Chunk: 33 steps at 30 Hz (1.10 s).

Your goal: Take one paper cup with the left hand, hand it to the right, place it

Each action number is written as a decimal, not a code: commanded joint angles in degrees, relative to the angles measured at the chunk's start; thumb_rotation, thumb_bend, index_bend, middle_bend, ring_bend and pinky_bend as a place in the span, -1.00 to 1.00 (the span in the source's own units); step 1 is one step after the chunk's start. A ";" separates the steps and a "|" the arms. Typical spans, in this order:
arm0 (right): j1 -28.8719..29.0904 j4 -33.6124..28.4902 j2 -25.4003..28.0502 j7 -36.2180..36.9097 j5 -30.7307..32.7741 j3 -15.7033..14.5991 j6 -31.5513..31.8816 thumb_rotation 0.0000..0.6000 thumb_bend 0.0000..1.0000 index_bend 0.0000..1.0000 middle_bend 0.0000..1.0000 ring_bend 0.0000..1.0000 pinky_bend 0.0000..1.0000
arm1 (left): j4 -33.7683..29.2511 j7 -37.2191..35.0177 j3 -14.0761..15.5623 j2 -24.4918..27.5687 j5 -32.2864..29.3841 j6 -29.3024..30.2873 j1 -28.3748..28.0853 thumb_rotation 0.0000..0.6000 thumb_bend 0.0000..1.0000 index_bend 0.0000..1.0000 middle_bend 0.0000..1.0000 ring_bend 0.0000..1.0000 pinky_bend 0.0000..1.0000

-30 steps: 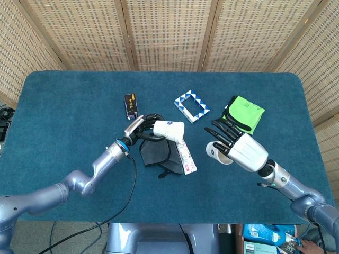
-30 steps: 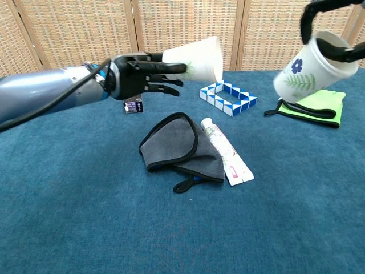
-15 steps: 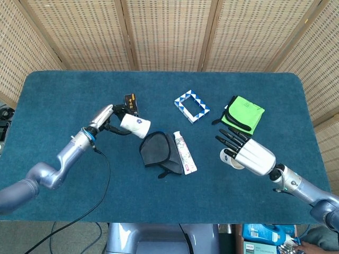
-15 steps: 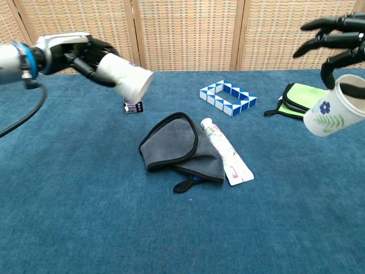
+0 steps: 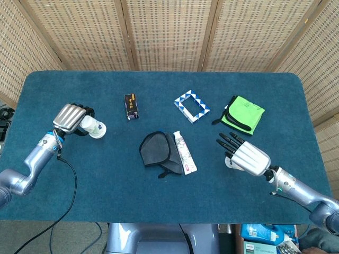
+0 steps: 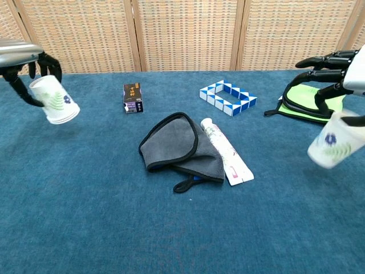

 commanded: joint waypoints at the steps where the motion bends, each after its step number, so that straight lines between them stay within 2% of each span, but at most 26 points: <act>1: -0.96 -1.09 0.24 -1.93 2.36 1.20 -0.95 1.00 -1.00 -0.72 -0.88 -1.00 -0.93 | -0.29 3.42 0.41 -1.14 -2.64 0.67 1.77 1.00 -0.63 -0.70 -0.92 -0.95 -0.68; 2: -1.52 -2.39 0.45 -1.91 3.70 1.79 -1.23 1.00 -1.00 -0.79 -0.93 -1.00 -0.97 | -1.00 2.89 0.39 -1.04 -3.05 0.29 1.85 1.00 -0.63 -0.89 -0.99 -1.00 -0.79; 4: -2.16 -4.40 1.02 -1.99 5.08 2.68 -0.79 1.00 -1.00 -0.83 -0.97 -1.00 -1.00 | -2.33 1.62 0.28 -0.53 -3.46 0.01 1.98 1.00 -0.63 -1.00 -1.00 -1.00 -0.88; 9: -3.91 -11.21 3.82 -3.43 7.21 4.78 2.15 1.00 -1.00 -0.85 -1.00 -1.00 -1.00 | -6.61 -0.32 -0.27 2.51 -4.21 1.33 2.93 1.00 -0.63 -1.00 -1.00 -1.00 -0.97; 14: -8.28 -19.58 6.63 -2.86 10.93 6.35 6.62 1.00 -1.00 -0.88 -1.00 -1.00 -1.00 | -13.06 0.19 -1.08 7.13 -5.79 6.00 6.13 1.00 -0.64 -1.00 -1.00 -1.00 -1.00; 19: -14.28 -24.83 8.26 -1.28 15.56 5.94 10.21 1.00 -1.00 -0.99 -1.00 -1.00 -1.00 | -19.56 0.07 -0.93 11.12 -6.94 12.83 11.34 1.00 -0.64 -1.00 -1.00 -1.00 -1.00; 27: -24.31 -31.47 9.70 -3.98 24.33 4.86 13.27 1.00 -1.00 -1.00 -1.00 -1.00 -1.00 | -33.36 6.51 2.06 16.11 -8.68 28.72 23.97 1.00 -0.66 -1.00 -1.00 -1.00 -1.00; 33: -27.54 -34.14 10.40 -2.47 24.78 4.68 15.06 1.00 -1.00 -1.00 -1.00 -1.00 -1.00 | -38.76 9.42 4.42 17.19 -6.86 35.99 29.60 1.00 -0.66 -1.00 -1.00 -1.00 -1.00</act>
